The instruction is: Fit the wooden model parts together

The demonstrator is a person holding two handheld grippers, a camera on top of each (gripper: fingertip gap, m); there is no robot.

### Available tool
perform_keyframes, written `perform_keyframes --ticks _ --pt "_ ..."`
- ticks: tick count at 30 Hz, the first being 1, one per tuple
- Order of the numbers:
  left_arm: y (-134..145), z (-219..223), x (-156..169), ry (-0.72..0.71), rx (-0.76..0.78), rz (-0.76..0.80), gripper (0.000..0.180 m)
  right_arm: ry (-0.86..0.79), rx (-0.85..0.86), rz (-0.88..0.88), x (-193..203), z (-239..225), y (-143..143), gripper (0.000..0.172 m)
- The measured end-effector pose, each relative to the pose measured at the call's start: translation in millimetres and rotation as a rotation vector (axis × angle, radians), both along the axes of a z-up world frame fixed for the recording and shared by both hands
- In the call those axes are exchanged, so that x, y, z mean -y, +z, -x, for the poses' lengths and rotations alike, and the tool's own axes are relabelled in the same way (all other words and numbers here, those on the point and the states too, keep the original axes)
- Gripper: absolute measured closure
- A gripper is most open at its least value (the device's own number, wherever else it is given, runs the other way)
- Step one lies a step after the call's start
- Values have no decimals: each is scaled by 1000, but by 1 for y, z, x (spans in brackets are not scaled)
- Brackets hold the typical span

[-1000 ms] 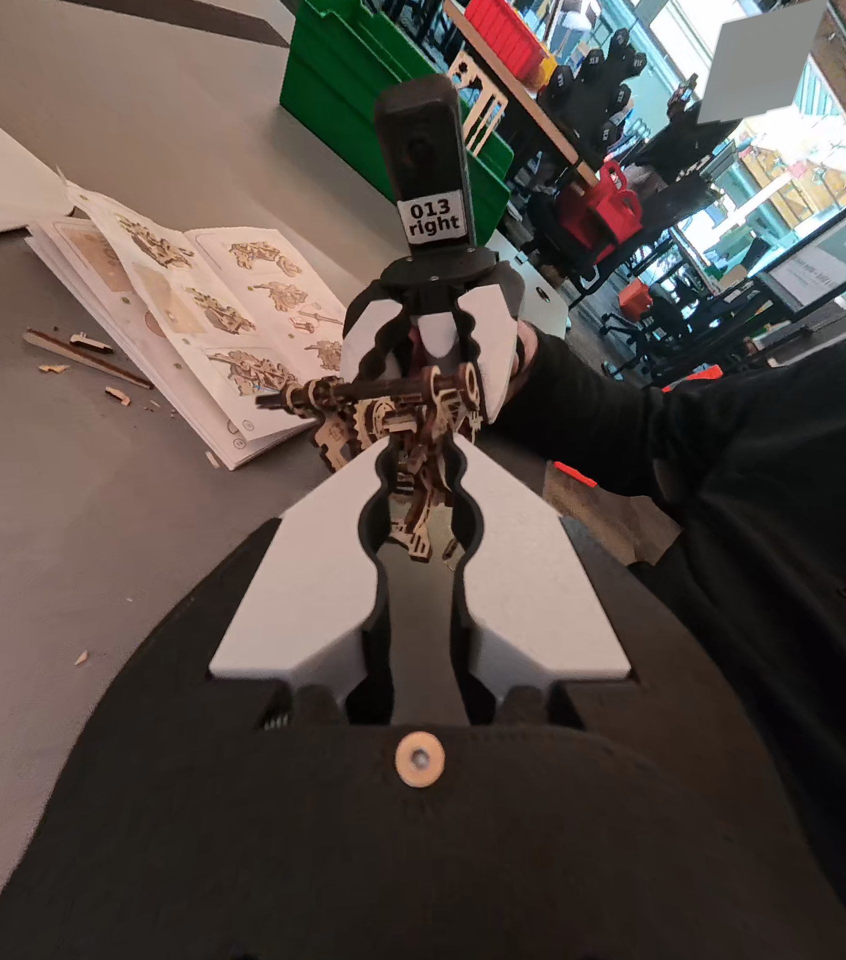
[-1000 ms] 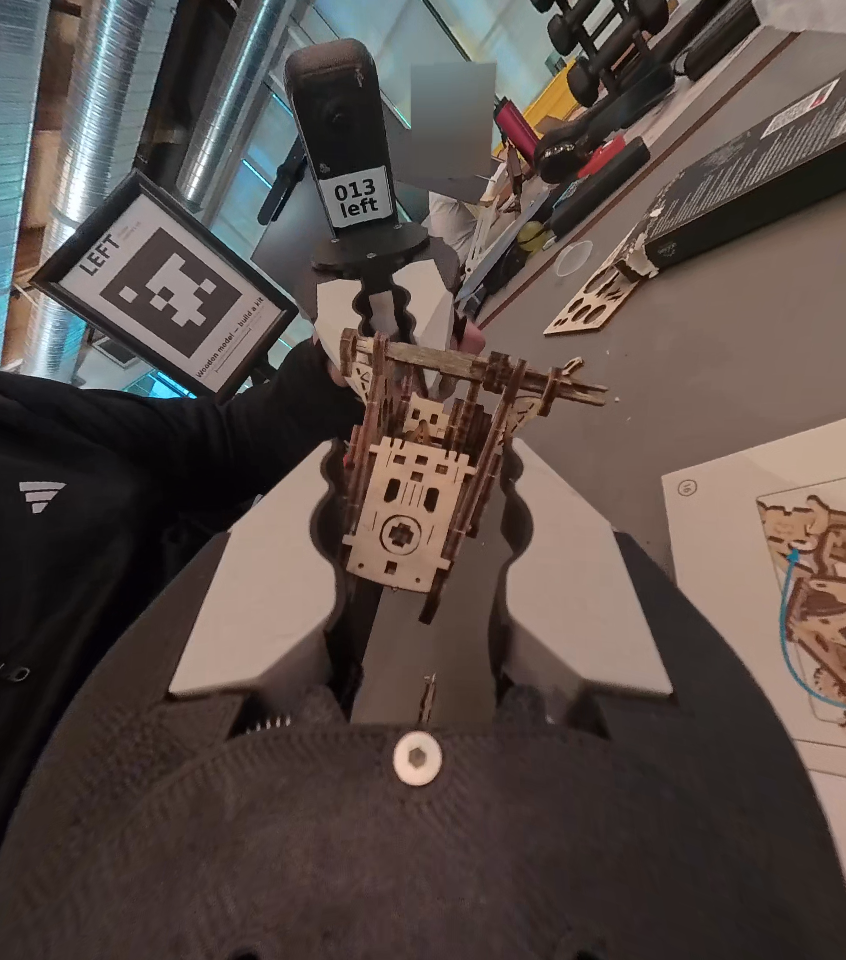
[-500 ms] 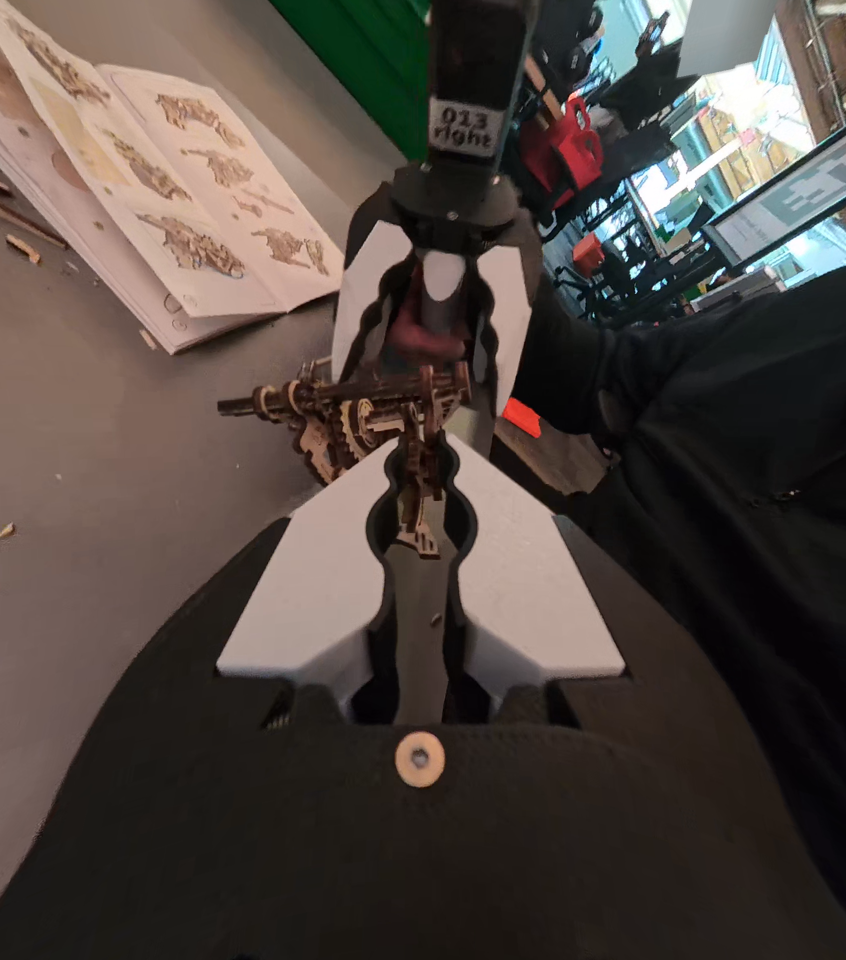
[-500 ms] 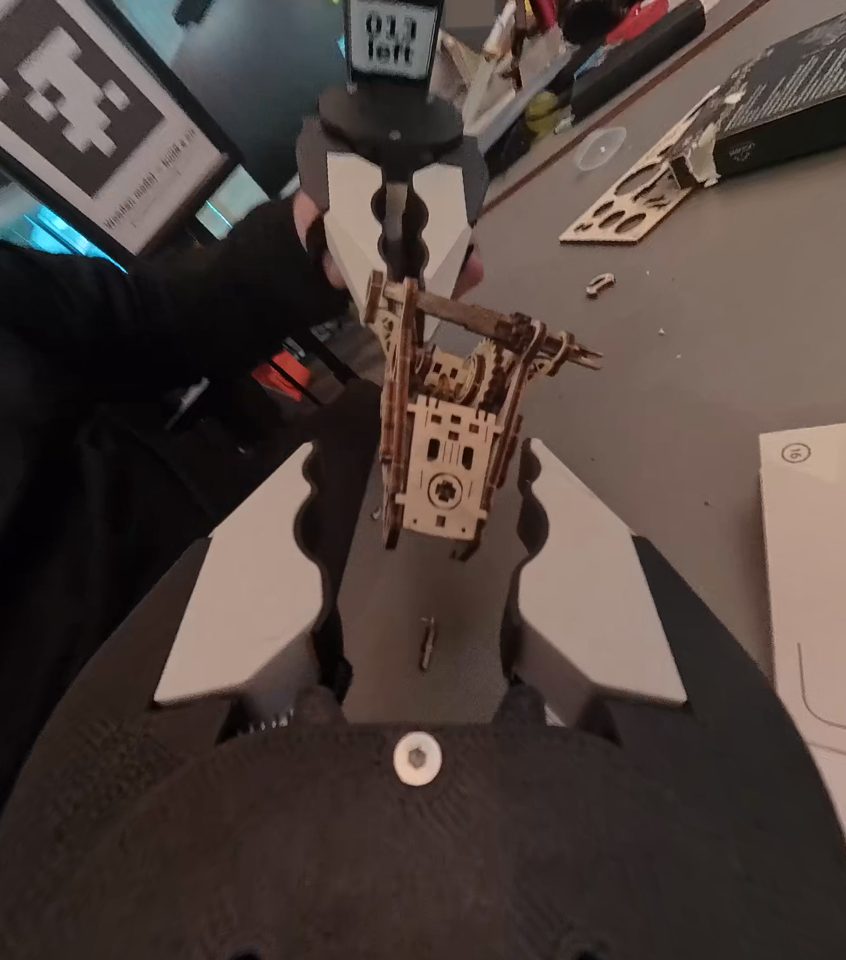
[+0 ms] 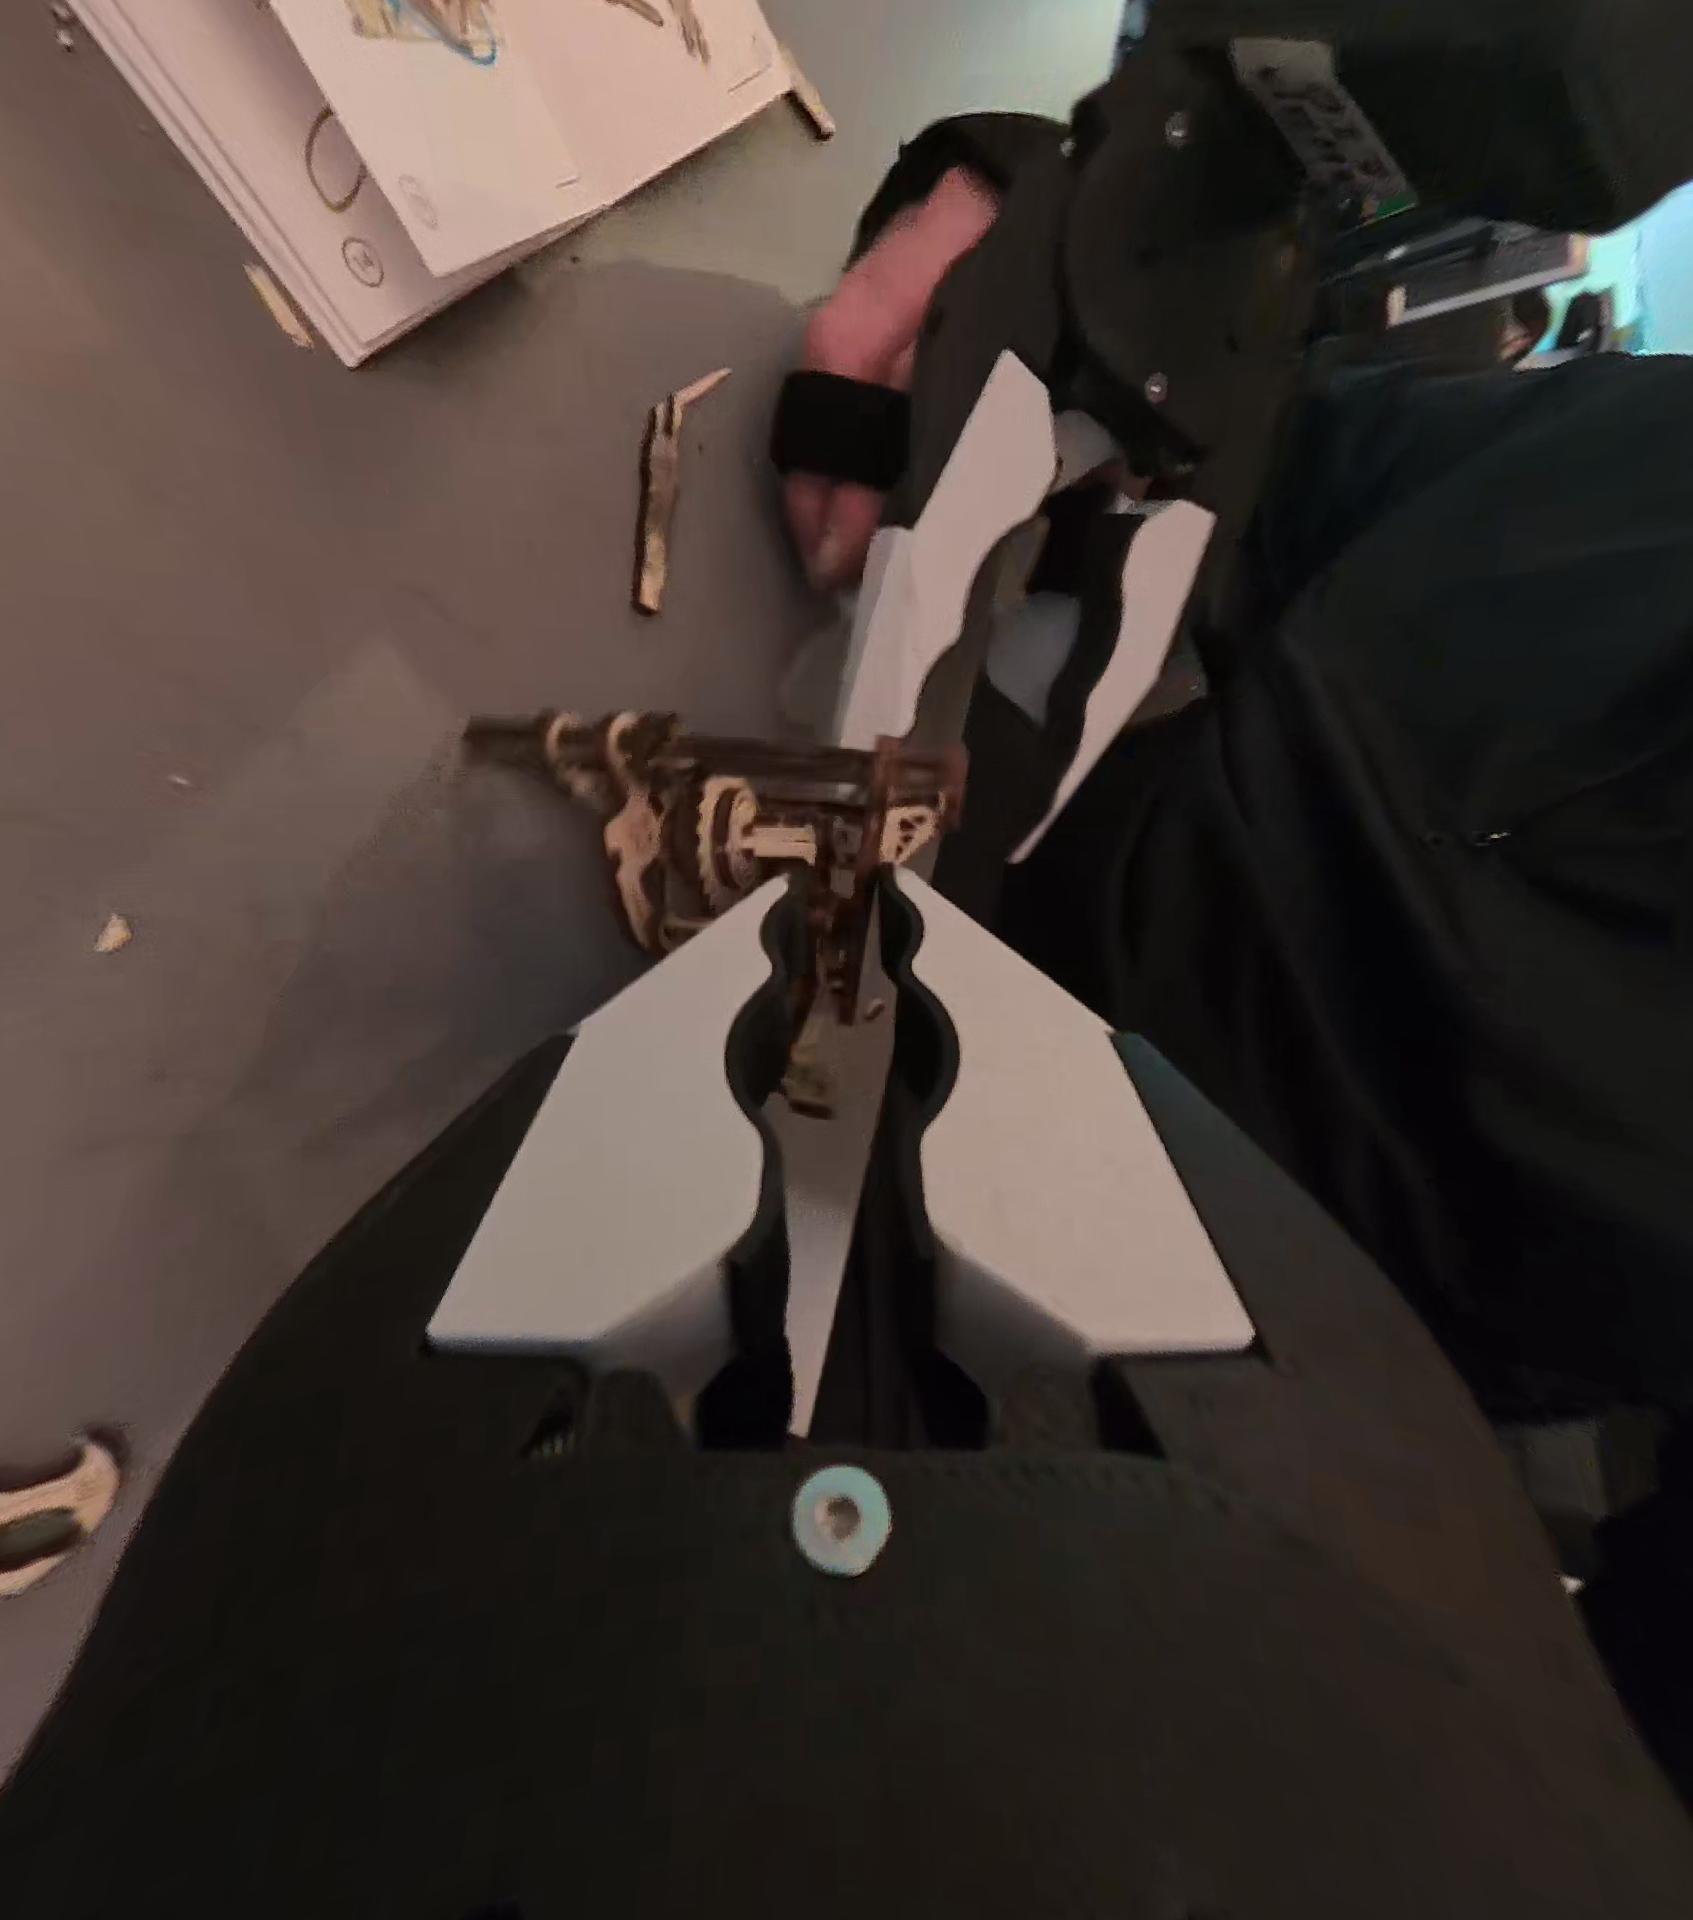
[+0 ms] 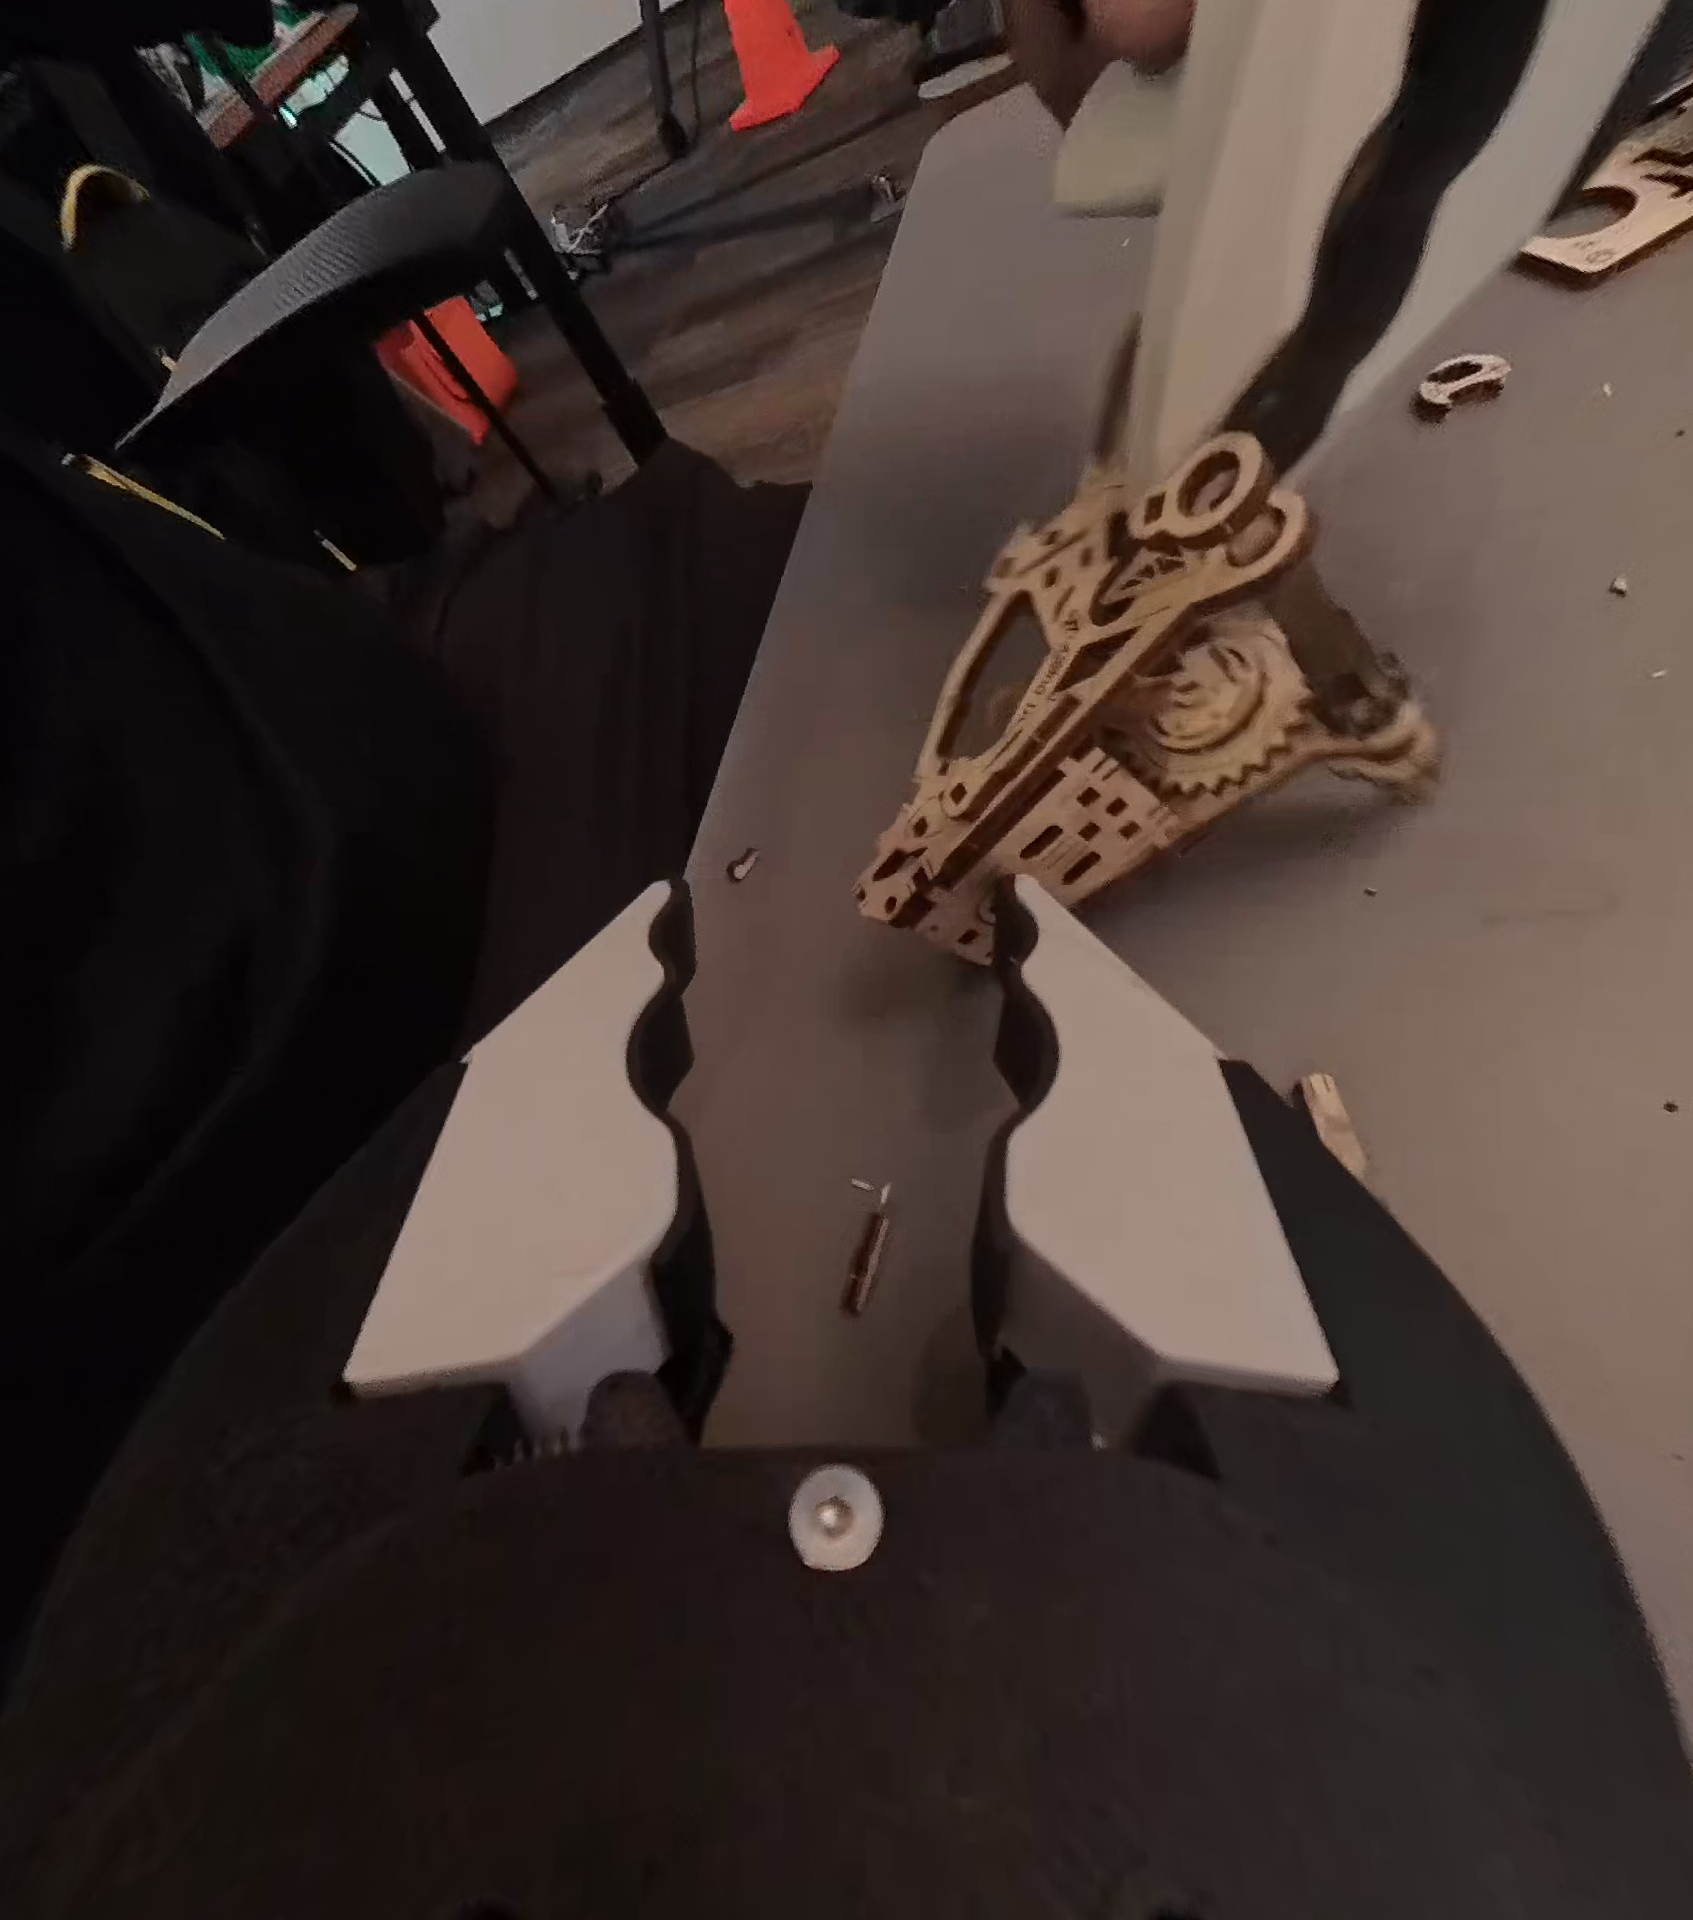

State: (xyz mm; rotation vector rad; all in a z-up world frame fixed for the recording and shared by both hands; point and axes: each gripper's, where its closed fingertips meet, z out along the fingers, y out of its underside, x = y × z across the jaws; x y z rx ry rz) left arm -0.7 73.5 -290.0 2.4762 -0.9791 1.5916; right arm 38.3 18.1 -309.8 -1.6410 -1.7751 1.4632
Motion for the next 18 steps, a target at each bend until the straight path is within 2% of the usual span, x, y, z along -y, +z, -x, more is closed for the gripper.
perform_keyframes --ticks 4,8,14,17,18 --pt "-12 -3 -10 -20 -56 -14 162 3 -26 27 2 3 5 116" --pt "-19 1 -23 34 -93 -117 142 2 -28 29 1 3 5 115" --pt "-11 20 -40 270 -121 -375 125 -64 -66 -31 -22 -5 19 119" --pt "-3 25 -33 412 -154 -477 116 -144 -64 -125 -52 -9 24 123" --pt "-4 22 -24 436 -168 -507 107 -163 -52 -177 -62 -10 24 124"
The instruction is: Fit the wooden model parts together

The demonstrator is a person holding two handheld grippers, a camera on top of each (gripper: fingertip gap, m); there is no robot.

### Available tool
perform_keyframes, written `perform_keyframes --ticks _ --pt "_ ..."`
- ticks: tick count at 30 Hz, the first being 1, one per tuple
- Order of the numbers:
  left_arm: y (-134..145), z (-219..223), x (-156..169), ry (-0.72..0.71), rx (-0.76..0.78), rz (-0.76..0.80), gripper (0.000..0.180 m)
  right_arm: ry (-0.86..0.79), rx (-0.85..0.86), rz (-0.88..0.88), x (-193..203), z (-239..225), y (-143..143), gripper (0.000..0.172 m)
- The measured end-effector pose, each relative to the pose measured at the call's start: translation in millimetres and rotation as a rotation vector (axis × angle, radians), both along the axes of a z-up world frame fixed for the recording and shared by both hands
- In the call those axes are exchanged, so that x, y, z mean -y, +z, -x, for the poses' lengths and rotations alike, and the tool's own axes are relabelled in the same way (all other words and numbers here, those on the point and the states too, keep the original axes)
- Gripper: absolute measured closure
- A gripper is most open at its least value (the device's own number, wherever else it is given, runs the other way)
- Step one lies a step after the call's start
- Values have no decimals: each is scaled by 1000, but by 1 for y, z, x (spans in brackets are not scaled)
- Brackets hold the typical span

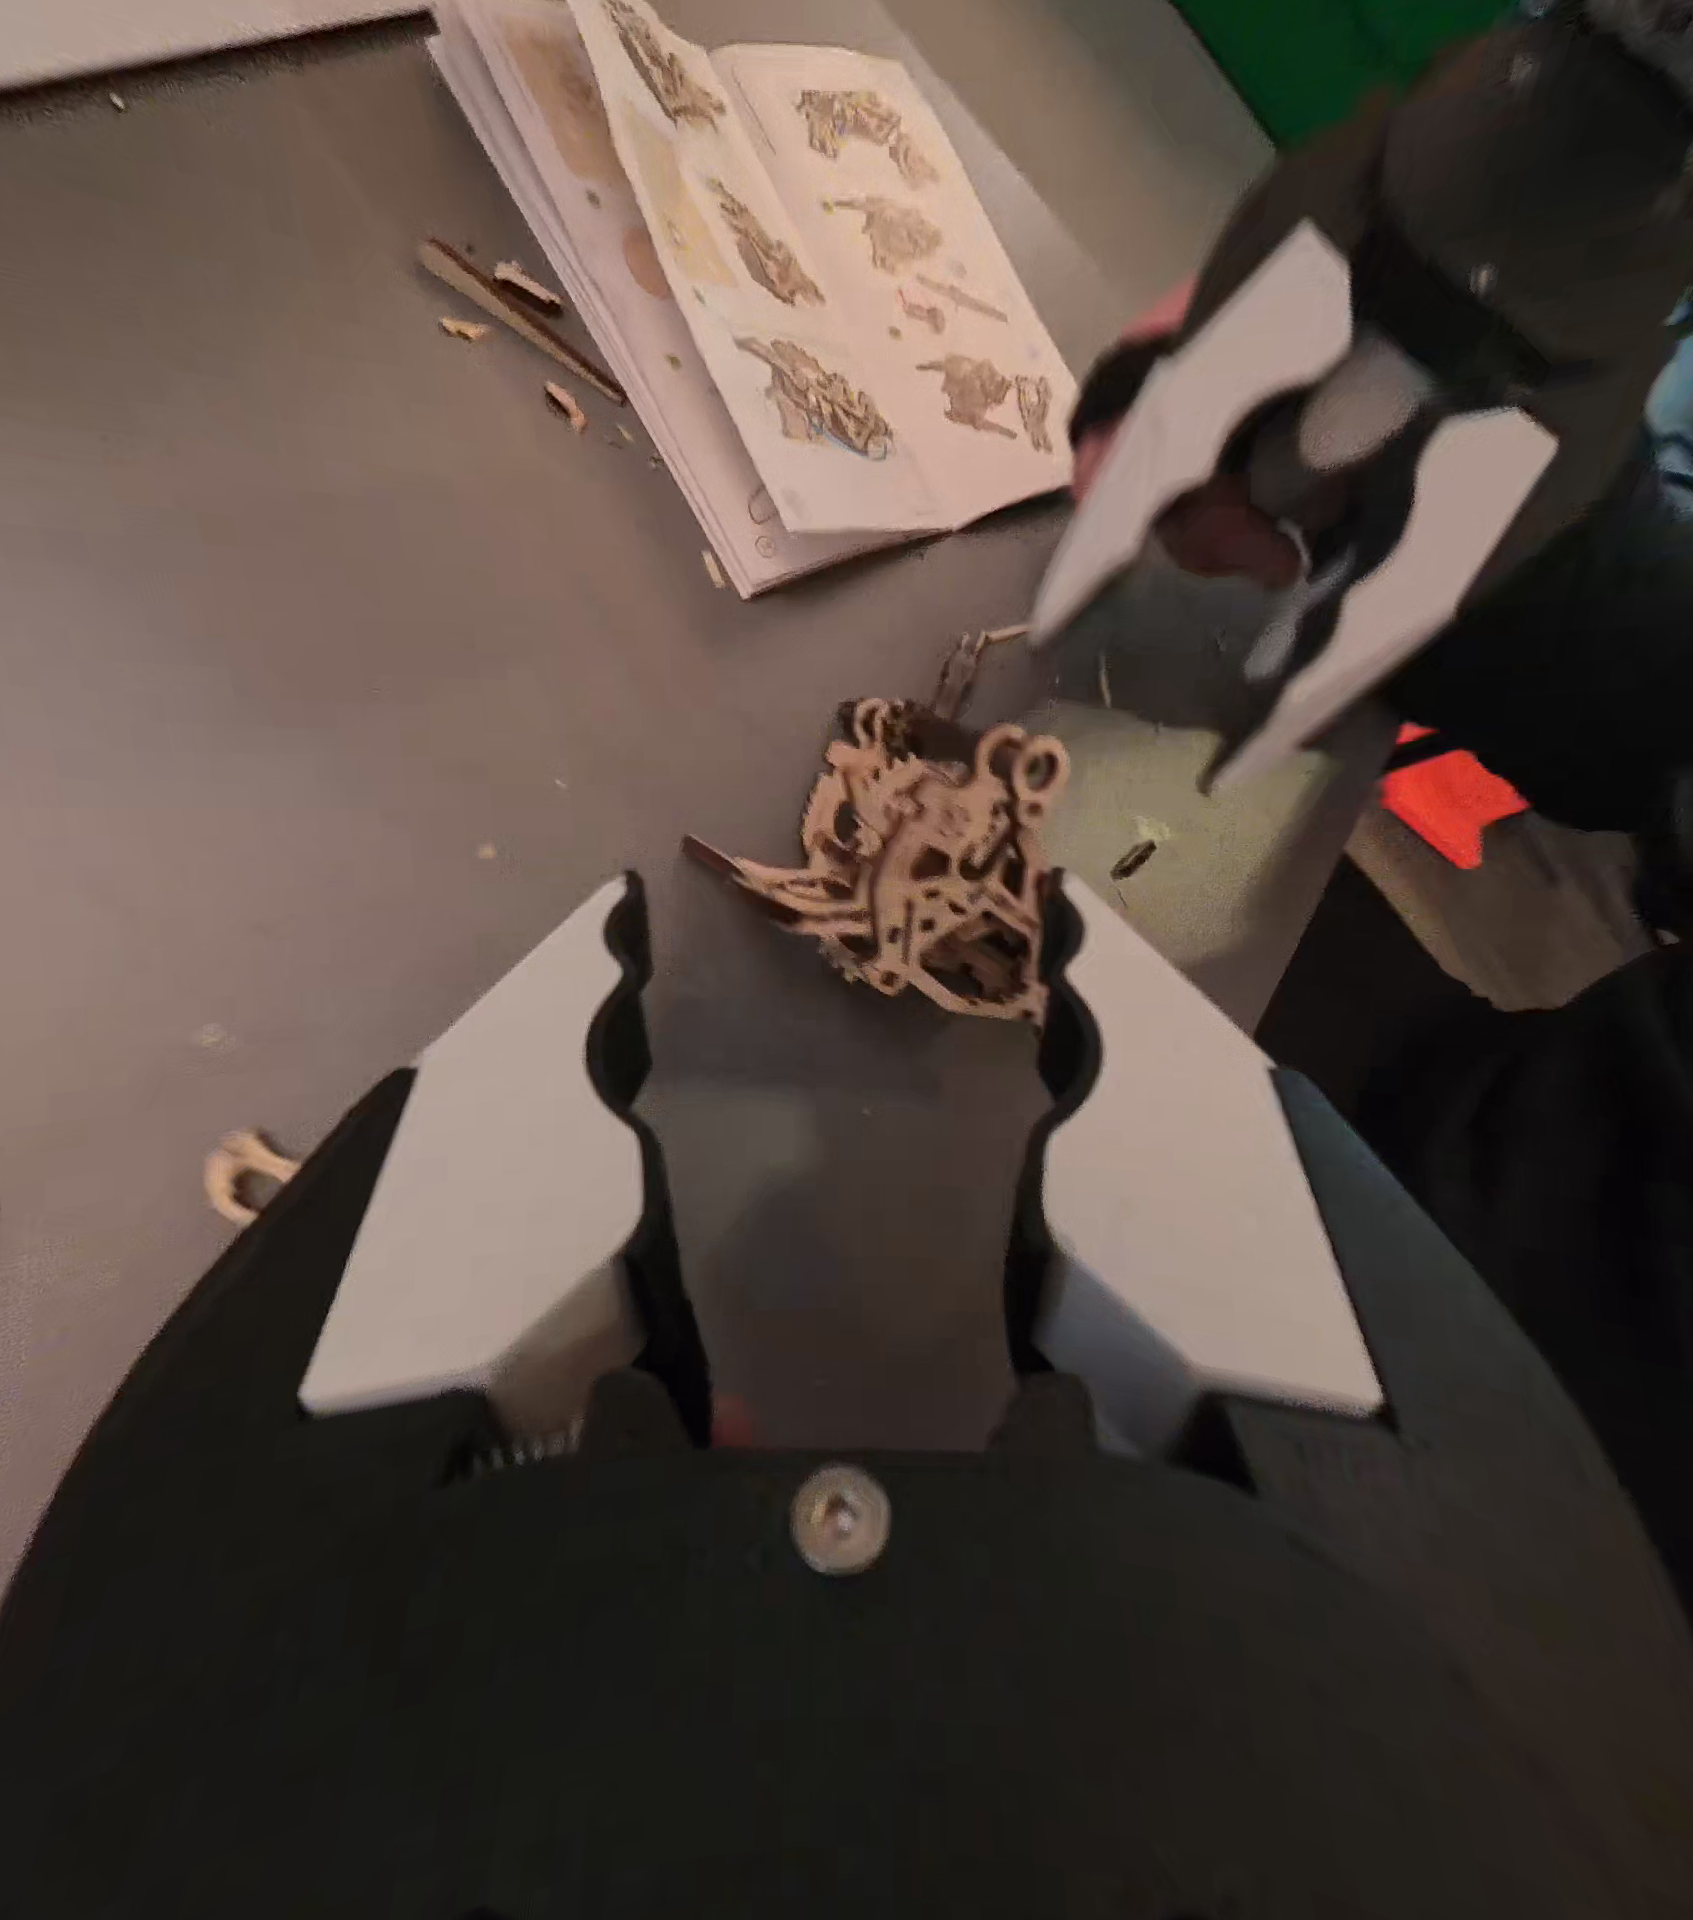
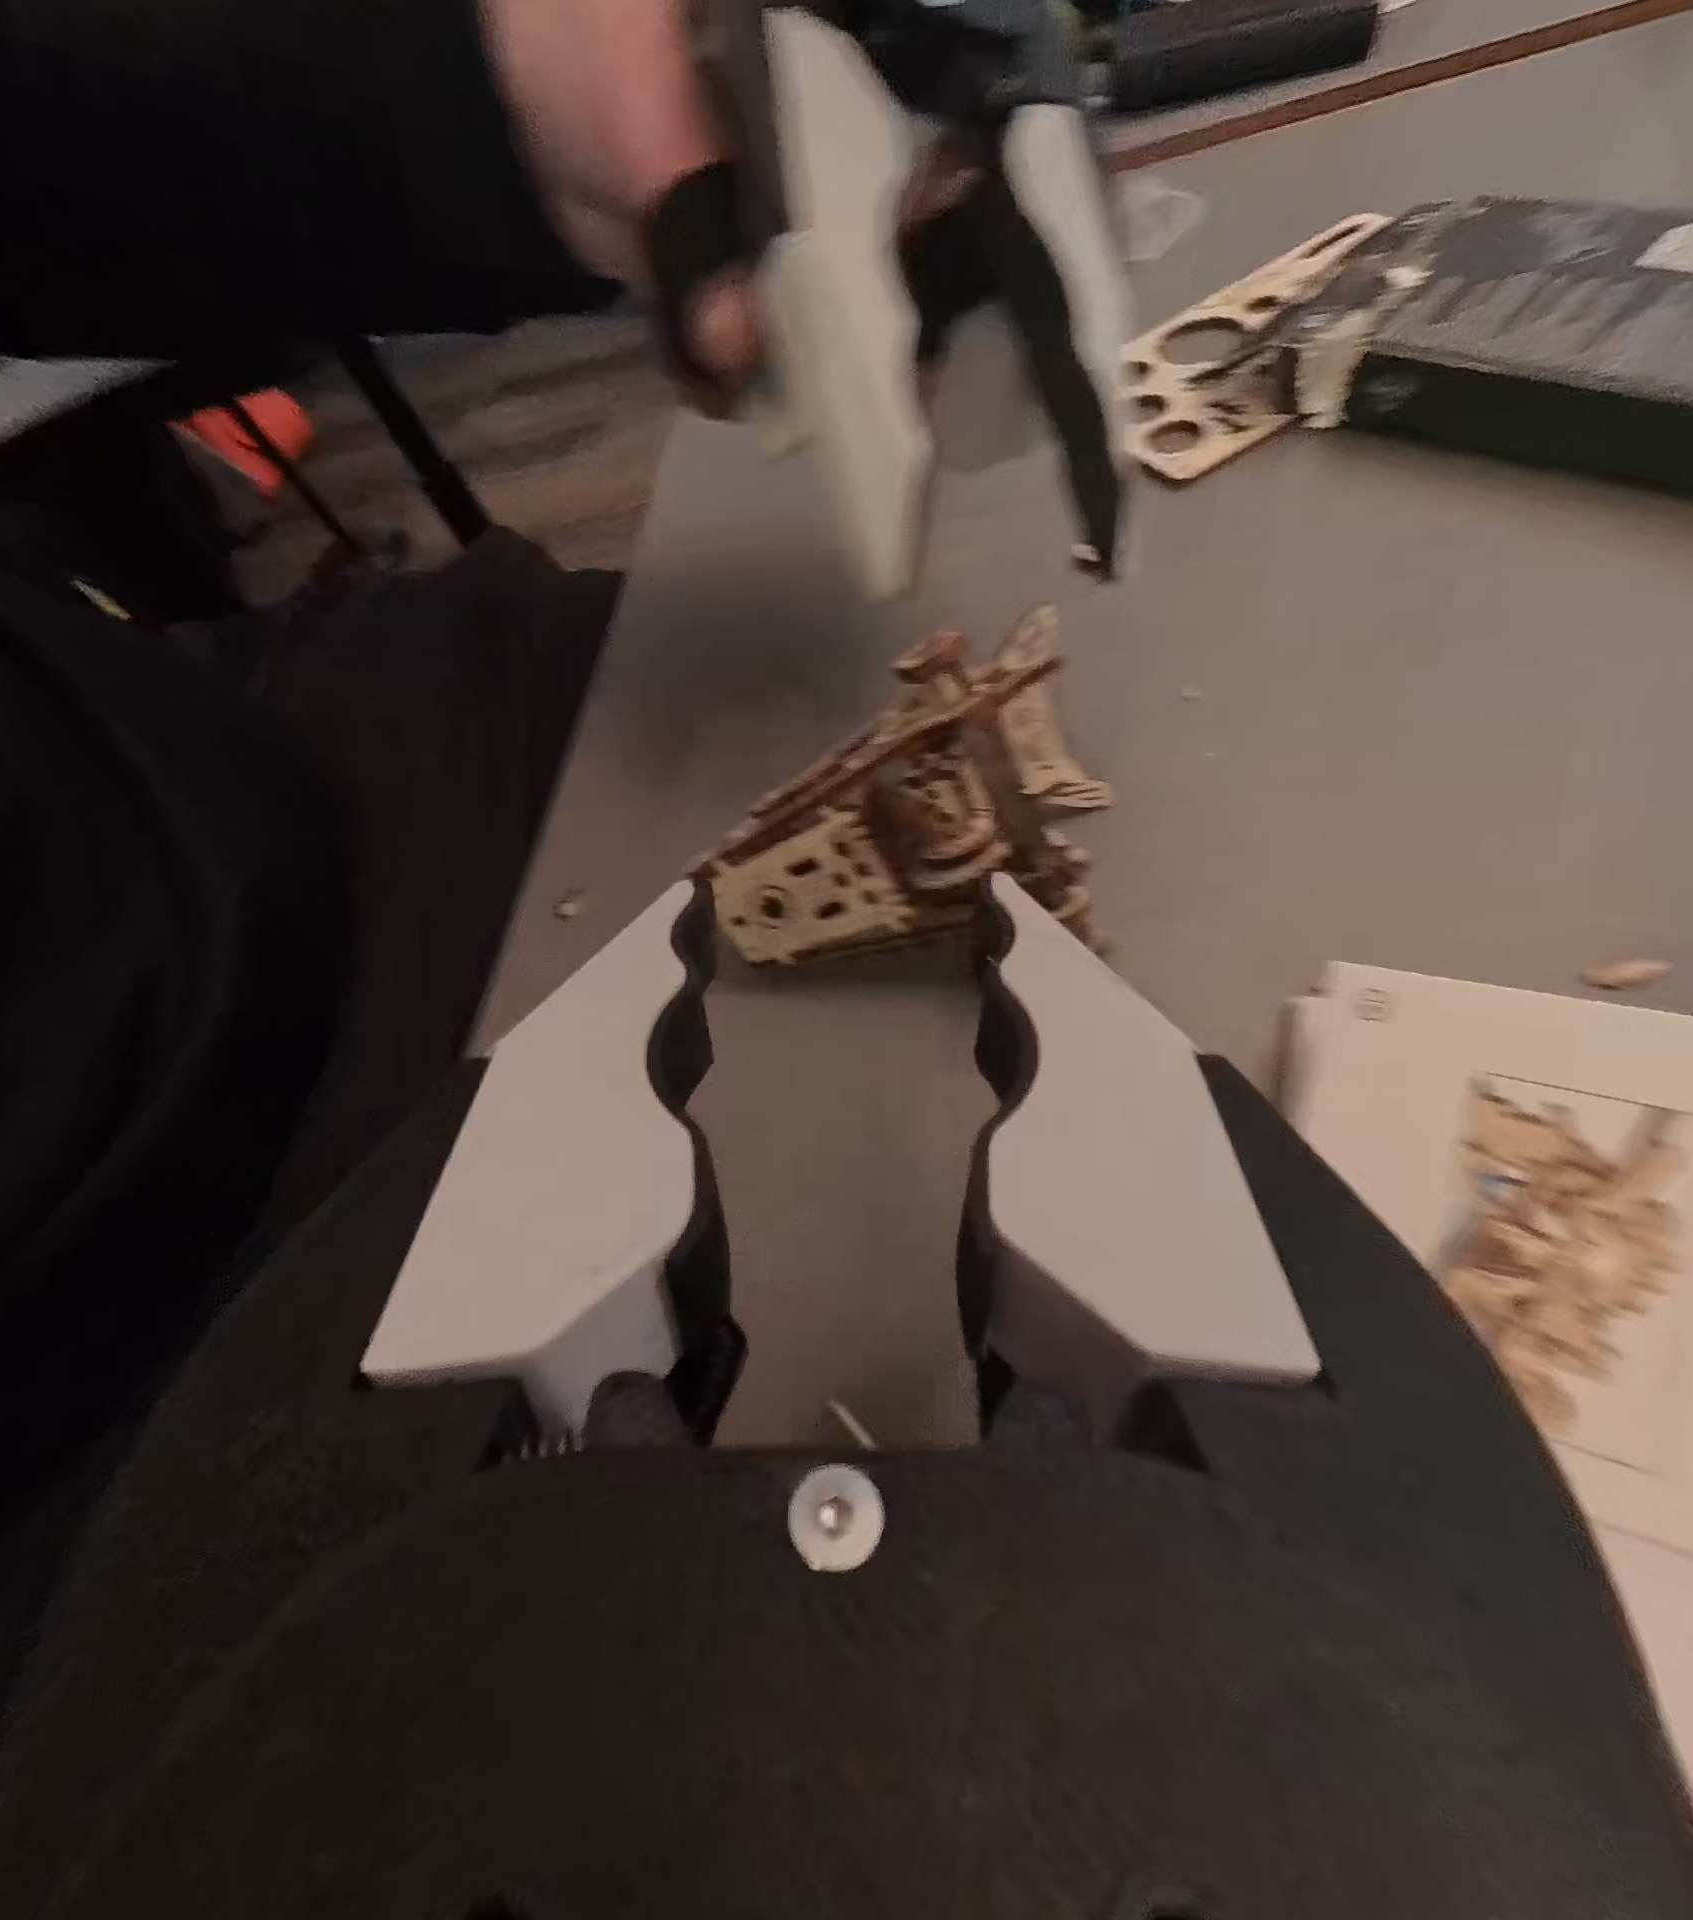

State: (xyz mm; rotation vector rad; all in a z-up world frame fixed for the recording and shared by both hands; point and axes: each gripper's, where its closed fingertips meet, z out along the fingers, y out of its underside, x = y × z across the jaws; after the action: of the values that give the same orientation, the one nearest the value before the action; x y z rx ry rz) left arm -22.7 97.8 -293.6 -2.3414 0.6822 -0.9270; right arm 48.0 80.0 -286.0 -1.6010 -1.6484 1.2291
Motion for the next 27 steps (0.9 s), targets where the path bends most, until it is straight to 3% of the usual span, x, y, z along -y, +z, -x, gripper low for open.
perform_keyframes --ticks 3,7,9,11,15,19,27 --pt "-12 -11 20 118 -110 -92 96 -3 57 -138 -21 3 -9 128" --pt "-25 -31 29 243 -217 -182 87 57 109 -177 -30 16 -22 128" --pt "-33 -30 24 277 -296 -223 96 106 130 -196 -29 24 -28 129" --pt "-32 -31 17 294 -280 -234 109 165 151 -193 -23 31 -34 131" --pt "-31 -30 7 237 -249 -227 118 206 165 -192 -20 41 -40 144" --pt "-32 -26 6 115 -285 -217 118 191 145 -154 -21 44 -40 145" --pt "-25 -24 3 -58 -544 -301 119 139 70 -86 -23 42 -34 145"
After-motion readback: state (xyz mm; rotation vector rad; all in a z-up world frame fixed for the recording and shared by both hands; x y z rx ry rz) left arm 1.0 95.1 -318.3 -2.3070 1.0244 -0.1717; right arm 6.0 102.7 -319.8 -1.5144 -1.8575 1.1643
